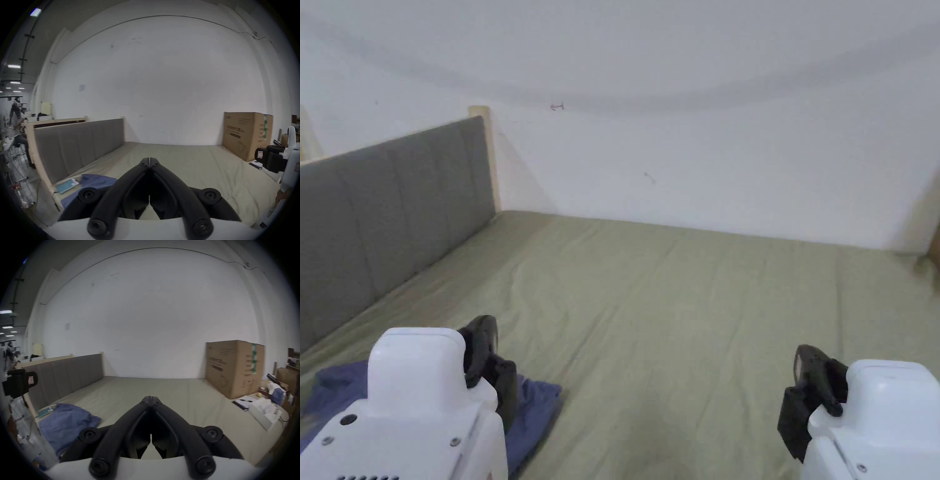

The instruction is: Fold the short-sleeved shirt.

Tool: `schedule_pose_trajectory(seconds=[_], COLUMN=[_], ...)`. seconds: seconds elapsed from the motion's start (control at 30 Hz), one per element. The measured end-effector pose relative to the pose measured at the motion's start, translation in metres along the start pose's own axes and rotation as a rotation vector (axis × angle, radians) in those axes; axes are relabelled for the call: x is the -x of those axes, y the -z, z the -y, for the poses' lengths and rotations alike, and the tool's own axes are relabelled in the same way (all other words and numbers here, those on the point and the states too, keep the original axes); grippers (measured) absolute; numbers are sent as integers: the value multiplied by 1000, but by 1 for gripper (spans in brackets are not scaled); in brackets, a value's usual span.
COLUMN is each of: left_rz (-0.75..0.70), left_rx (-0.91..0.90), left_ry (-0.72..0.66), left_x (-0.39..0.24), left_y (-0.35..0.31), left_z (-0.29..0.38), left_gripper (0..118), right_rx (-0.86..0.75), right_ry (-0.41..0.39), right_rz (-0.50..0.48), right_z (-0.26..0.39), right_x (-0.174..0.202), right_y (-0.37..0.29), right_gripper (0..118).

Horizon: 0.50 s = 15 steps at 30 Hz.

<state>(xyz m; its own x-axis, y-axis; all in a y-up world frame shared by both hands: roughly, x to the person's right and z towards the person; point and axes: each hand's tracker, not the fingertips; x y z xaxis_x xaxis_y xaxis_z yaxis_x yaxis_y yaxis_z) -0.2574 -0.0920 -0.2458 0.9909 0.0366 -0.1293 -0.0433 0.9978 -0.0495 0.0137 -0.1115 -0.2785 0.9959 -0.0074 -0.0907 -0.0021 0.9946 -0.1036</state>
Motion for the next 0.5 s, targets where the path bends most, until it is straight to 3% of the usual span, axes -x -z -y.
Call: schedule_pose_trajectory(seconds=[0.13,0.2,0.33,0.5], left_rz=[-139,-194,-235,-256], left_rx=[7,24,51,143], left_ry=[23,15,-3,-4], left_x=[42,60,86,101], left_y=[-13,-18,-20,-1], left_z=[-2,-1,6,27], left_gripper=[0,0,0,0], right_rx=[33,43,80,121], right_ry=[51,30,-4,-47], right_rz=[-198,-257,-342,-362], right_z=[1,3,10,21], right_x=[51,74,105,120], right_y=[16,19,21,25], right_gripper=[0,0,0,0])
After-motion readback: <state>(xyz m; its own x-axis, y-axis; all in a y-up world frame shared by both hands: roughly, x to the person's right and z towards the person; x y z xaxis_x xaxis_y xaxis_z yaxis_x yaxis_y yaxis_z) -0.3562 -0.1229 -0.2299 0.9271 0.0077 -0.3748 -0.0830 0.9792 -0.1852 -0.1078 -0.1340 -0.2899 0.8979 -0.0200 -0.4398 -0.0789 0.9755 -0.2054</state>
